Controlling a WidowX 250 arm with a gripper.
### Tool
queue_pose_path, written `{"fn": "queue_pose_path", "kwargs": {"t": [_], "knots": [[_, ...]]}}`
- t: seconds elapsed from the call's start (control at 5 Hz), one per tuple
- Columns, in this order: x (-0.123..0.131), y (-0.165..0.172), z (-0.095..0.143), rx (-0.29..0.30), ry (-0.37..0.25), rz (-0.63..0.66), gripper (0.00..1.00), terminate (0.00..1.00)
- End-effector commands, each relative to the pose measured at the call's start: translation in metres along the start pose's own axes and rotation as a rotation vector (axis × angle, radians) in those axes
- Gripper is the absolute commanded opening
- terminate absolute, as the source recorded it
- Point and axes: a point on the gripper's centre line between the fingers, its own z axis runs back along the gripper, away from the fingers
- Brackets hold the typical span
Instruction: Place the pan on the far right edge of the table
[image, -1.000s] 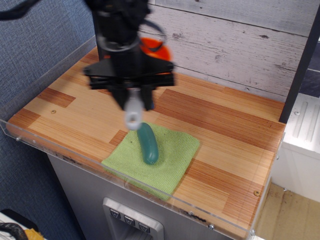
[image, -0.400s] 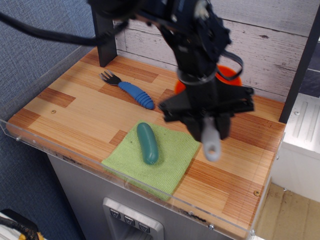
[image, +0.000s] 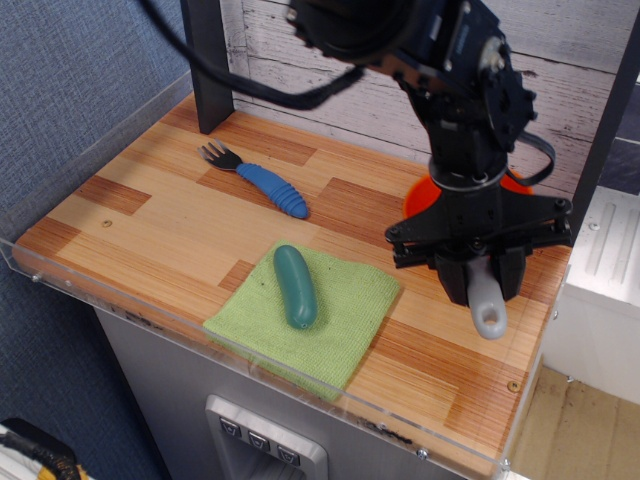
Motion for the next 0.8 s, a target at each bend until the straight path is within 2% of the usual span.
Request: {"fn": "queue_pose_path", "kwargs": {"t": [0.0, 0.6], "knots": [[0.005, -0.018, 0.004, -0.038, -0.022, -0.071, 0.0, 0.0], [0.006, -0.023, -0.009, -0.042, 0.004, -0.074, 0.0, 0.0]]}}
